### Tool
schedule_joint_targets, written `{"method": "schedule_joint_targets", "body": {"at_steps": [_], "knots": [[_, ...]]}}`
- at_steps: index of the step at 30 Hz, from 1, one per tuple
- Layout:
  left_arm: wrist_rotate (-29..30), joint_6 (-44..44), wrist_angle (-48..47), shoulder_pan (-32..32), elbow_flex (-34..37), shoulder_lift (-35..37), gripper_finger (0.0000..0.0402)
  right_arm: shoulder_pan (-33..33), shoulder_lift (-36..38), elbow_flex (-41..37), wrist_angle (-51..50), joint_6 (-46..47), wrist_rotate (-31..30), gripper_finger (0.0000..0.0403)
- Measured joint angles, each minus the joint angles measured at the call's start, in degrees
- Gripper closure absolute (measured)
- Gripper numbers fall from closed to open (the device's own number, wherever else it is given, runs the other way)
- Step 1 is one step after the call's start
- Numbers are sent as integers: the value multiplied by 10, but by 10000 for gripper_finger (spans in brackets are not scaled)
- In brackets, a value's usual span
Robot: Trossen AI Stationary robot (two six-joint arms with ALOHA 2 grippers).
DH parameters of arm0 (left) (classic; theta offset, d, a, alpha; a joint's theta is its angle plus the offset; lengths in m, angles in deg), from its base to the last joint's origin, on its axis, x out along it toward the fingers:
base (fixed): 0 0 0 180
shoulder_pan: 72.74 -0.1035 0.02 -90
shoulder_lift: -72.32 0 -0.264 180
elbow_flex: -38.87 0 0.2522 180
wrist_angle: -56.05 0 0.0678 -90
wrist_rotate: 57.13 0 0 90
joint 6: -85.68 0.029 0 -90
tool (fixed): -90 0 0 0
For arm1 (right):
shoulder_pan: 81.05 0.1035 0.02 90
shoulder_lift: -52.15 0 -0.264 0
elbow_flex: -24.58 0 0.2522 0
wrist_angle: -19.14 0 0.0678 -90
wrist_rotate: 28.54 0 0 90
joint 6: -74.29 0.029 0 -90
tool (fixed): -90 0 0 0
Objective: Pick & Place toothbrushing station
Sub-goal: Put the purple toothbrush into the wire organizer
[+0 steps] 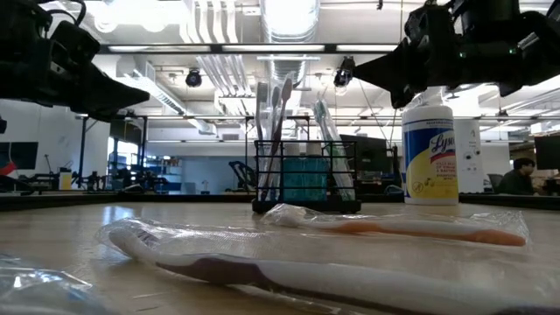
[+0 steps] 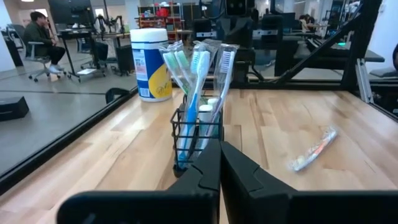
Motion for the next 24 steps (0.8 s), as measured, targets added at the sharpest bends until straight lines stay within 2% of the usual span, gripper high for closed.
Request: {"method": "schedule_joint_targets", "body": {"at_steps": [2, 4, 8, 11, 16, 24], "knots": [[-1, 0, 0, 0, 0, 0, 395, 17, 0, 19, -35, 14, -3, 394], [-1, 0, 0, 0, 0, 0, 393, 40, 0, 53, -116, 19, -17, 394], [-3, 0, 0, 0, 0, 0, 393, 102, -4, 151, -349, 49, -108, 394], [-3, -1, 0, 0, 0, 0, 394, 156, -22, 217, -445, 84, -150, 394], [-3, 6, 0, 0, -5, 1, 392, 220, -81, 317, -554, 156, -154, 394], [2, 10, 3, 0, -10, 2, 393, 267, -233, 492, -678, 299, -139, 393]]}}
